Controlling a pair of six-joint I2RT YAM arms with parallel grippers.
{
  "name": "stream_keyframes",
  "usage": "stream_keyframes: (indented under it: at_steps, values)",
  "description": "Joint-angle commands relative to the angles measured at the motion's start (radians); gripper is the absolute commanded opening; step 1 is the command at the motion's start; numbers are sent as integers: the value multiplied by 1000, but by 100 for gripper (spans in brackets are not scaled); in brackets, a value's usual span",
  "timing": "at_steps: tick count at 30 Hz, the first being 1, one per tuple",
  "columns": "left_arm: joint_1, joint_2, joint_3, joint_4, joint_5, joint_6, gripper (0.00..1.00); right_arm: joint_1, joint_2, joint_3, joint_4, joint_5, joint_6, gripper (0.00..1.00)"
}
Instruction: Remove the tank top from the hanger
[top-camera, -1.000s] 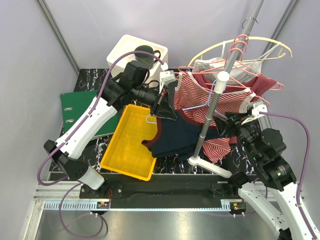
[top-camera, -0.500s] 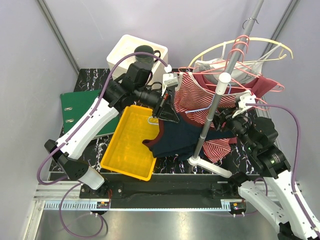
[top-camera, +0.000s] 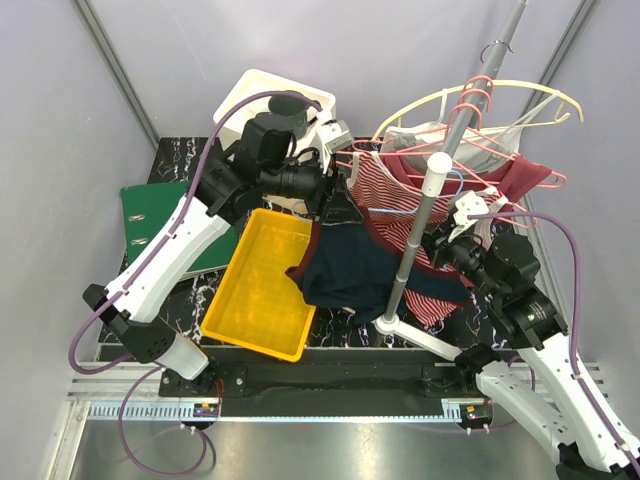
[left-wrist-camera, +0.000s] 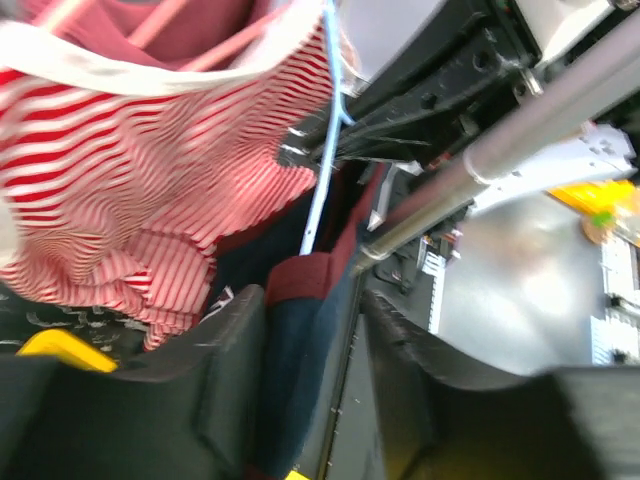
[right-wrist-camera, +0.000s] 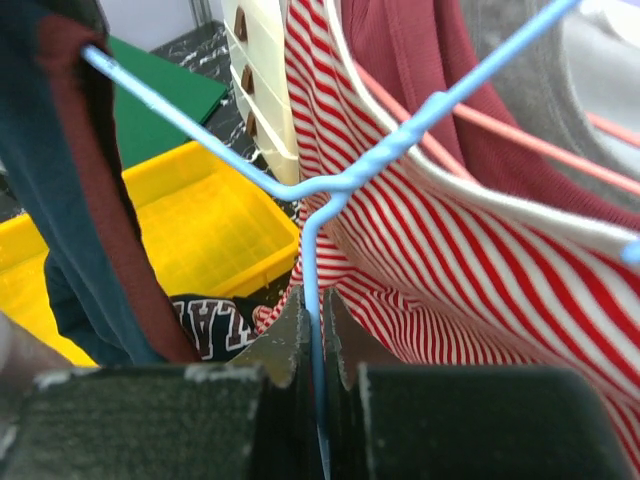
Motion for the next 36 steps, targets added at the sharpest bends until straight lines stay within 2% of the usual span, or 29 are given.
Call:
stream_keyframes:
  at_steps: [1,3,4,6,7,12,15,21,23,26,27,30,32,33,34,36]
  values:
    - [-25,-97,26,-7,-133,-62,55,-5,-16,21,221,110,100,0]
    - [-25,-140,21,7,-198,-67,64,-5,-15,21,227,112,100,0]
    - [-23,-156,14,13,-216,-67,65,-4,-15,21,230,114,71,0]
    - [-25,-220,-6,51,-291,-76,77,-5,-12,22,234,114,68,0]
    - [-23,-242,-41,71,-313,-87,90,-4,-8,25,235,111,63,0]
    - [-25,-400,-204,287,-426,-111,95,-5,-13,28,234,97,63,0]
    - [-25,-447,-255,337,-434,-127,92,-5,-16,31,235,77,66,0]
    - [-26,-484,-347,376,-396,-196,70,-5,-39,18,230,55,71,0]
    - [-34,-505,-407,413,-393,-220,68,-5,-38,15,227,52,73,0]
    - [-63,-513,-464,450,-422,-239,69,-5,-28,12,225,43,79,0]
    - [-89,-509,-470,452,-459,-236,75,-4,-25,9,225,41,80,0]
    - [-162,-489,-468,452,-578,-204,78,-5,-24,7,224,43,91,0]
    - [-210,-477,-453,452,-672,-156,73,-4,-24,7,224,43,89,0]
    - [-248,-472,-450,453,-763,-139,70,-5,-25,8,225,43,89,0]
    - [-262,-457,-436,452,-804,-115,64,-5,-27,8,224,45,89,0]
    - [-287,-438,-418,450,-894,-99,61,-5,-28,8,221,45,89,0]
